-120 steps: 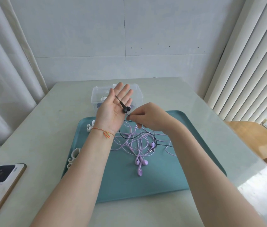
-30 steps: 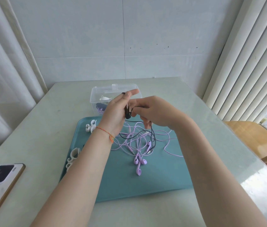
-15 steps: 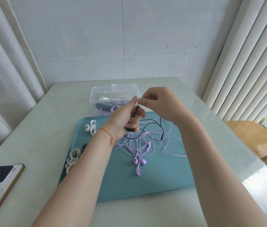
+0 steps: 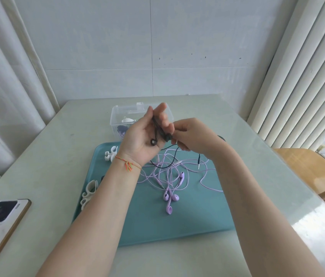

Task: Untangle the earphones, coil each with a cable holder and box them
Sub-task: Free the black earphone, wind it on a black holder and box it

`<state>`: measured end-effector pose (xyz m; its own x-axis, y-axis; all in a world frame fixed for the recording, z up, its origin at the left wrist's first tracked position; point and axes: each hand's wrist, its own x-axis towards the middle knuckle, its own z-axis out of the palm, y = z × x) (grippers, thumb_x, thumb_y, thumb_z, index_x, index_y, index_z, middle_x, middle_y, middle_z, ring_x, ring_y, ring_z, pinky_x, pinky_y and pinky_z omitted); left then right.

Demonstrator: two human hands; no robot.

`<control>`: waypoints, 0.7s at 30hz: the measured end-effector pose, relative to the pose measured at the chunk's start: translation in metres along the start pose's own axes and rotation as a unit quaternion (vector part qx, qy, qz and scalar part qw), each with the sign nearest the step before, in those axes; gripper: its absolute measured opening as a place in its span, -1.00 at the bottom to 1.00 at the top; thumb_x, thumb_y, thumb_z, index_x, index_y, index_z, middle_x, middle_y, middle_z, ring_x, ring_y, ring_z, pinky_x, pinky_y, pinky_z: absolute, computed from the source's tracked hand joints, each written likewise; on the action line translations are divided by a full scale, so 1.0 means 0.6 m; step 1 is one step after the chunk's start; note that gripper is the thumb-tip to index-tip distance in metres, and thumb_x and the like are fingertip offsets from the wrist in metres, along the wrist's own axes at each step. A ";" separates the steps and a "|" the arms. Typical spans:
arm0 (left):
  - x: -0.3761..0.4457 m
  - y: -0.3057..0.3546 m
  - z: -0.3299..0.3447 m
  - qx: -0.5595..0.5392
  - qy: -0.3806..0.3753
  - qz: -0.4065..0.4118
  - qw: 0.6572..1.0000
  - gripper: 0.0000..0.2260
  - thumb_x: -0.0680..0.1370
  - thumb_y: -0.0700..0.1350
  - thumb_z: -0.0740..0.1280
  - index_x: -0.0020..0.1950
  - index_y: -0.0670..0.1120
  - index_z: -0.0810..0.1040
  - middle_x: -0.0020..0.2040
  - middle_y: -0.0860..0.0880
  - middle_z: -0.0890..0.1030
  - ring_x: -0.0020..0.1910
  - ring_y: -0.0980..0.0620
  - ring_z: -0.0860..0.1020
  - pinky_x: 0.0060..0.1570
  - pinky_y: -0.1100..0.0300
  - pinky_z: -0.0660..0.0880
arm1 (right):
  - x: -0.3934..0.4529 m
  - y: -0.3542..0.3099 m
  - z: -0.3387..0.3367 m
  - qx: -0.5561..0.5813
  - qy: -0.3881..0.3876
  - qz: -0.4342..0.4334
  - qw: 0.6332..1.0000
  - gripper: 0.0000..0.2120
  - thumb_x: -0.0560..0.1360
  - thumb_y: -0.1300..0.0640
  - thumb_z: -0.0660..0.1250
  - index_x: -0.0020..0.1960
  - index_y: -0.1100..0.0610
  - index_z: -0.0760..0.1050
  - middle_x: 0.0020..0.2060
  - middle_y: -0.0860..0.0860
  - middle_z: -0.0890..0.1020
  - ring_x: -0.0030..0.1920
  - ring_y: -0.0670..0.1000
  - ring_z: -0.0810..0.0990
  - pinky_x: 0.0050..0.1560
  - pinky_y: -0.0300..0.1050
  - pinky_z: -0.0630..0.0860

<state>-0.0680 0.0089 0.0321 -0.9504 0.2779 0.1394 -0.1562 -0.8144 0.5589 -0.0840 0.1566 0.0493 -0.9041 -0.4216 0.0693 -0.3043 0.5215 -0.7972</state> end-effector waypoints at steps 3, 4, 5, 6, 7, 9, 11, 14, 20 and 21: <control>0.004 0.006 -0.007 -0.013 0.023 0.045 0.999 -0.62 0.68 -0.02 0.09 0.04 -0.17 0.66 0.05 -0.11 0.67 0.05 -0.08 0.65 0.07 0.10 0.58 | 0.001 -0.002 0.005 -0.029 -0.024 0.023 0.999 -0.68 0.57 0.16 0.23 -0.36 0.10 0.49 -0.65 -0.10 0.43 -0.60 -0.09 0.35 -0.47 -0.29 0.33; 0.005 0.007 -0.010 0.003 0.033 0.059 0.998 -0.64 0.68 -0.01 0.08 0.09 -0.15 0.63 0.11 -0.12 0.65 0.14 -0.10 0.62 0.14 0.07 0.54 | 0.001 -0.004 0.005 -0.036 -0.032 0.026 0.998 -0.69 0.57 0.15 0.23 -0.33 0.06 0.51 -0.65 -0.12 0.45 -0.61 -0.11 0.35 -0.48 -0.32 0.34; 0.006 0.008 -0.012 0.025 0.043 0.070 0.996 -0.66 0.68 0.00 0.08 0.13 -0.13 0.60 0.15 -0.11 0.64 0.20 -0.10 0.59 0.19 0.05 0.50 | 0.000 -0.006 0.007 -0.043 -0.041 0.027 0.998 -0.73 0.57 0.15 0.23 -0.28 0.04 0.54 -0.63 -0.14 0.47 -0.61 -0.12 0.36 -0.48 -0.34 0.34; 0.007 0.007 -0.014 0.048 0.053 0.077 0.994 -0.67 0.68 0.01 0.07 0.15 -0.10 0.57 0.16 -0.08 0.64 0.24 -0.10 0.57 0.23 0.05 0.46 | -0.001 -0.007 0.008 -0.047 -0.049 0.025 0.997 -0.76 0.57 0.15 0.23 -0.23 0.04 0.58 -0.61 -0.14 0.49 -0.59 -0.11 0.38 -0.47 -0.34 0.35; 0.007 0.006 -0.015 0.069 0.060 0.081 0.993 -0.68 0.68 0.02 0.06 0.17 -0.07 0.55 0.16 -0.06 0.64 0.27 -0.09 0.54 0.26 0.05 0.43 | -0.001 -0.007 0.009 -0.052 -0.055 0.026 0.997 -0.79 0.56 0.15 0.24 -0.18 0.06 0.61 -0.57 -0.13 0.51 -0.57 -0.09 0.40 -0.44 -0.32 0.38; 0.009 0.002 -0.018 0.101 0.071 0.084 0.989 -0.68 0.68 0.03 0.04 0.19 -0.04 0.53 0.14 -0.03 0.65 0.31 -0.08 0.51 0.32 0.05 0.38 | -0.001 -0.007 0.010 -0.062 -0.067 0.032 0.995 -0.81 0.54 0.14 0.25 -0.10 0.12 0.64 -0.46 -0.06 0.57 -0.50 -0.04 0.47 -0.34 -0.25 0.44; 0.010 -0.002 -0.019 0.132 0.078 0.087 0.984 -0.68 0.68 0.05 0.04 0.21 -0.02 0.52 0.14 -0.02 0.65 0.31 -0.07 0.51 0.36 0.04 0.34 | -0.001 -0.007 0.010 -0.075 -0.081 0.042 0.993 -0.80 0.53 0.15 0.24 -0.07 0.12 0.65 -0.39 -0.01 0.61 -0.44 -0.01 0.54 -0.21 -0.21 0.49; 0.013 -0.005 -0.020 0.176 0.095 0.097 0.975 -0.68 0.68 0.06 0.02 0.20 -0.01 0.51 0.10 0.01 0.66 0.24 -0.02 0.57 0.31 0.08 0.33 | -0.007 -0.012 0.007 -0.103 -0.120 0.049 0.986 -0.78 0.53 0.13 0.22 -0.09 0.10 0.65 -0.34 -0.01 0.67 -0.35 -0.03 0.65 -0.10 -0.24 0.44; 0.012 -0.009 -0.029 0.328 0.128 0.113 0.929 -0.72 0.67 -0.01 0.12 0.14 -0.10 0.57 -0.09 -0.09 0.68 -0.09 -0.03 0.65 0.04 0.04 0.49 | -0.005 -0.017 0.009 -0.136 -0.074 0.015 0.988 -0.84 0.49 0.11 0.29 -0.15 0.07 0.65 -0.54 -0.03 0.58 -0.46 -0.06 0.56 -0.31 -0.22 0.39; 0.011 -0.011 -0.030 0.377 0.138 0.105 0.910 -0.73 0.67 -0.01 0.14 0.12 -0.09 0.59 -0.16 -0.08 0.67 -0.19 -0.02 0.63 -0.08 0.07 0.47 | -0.005 -0.018 0.006 -0.141 -0.053 0.006 0.989 -0.85 0.48 0.10 0.31 -0.17 0.07 0.65 -0.56 -0.03 0.56 -0.49 -0.06 0.52 -0.35 -0.21 0.40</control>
<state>-0.0781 0.0070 0.0144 -0.9855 -0.0662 0.1561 0.1671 -0.2240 0.9602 -0.0771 0.1493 0.0555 -0.8759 -0.4824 -0.0140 -0.3795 0.7064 -0.5975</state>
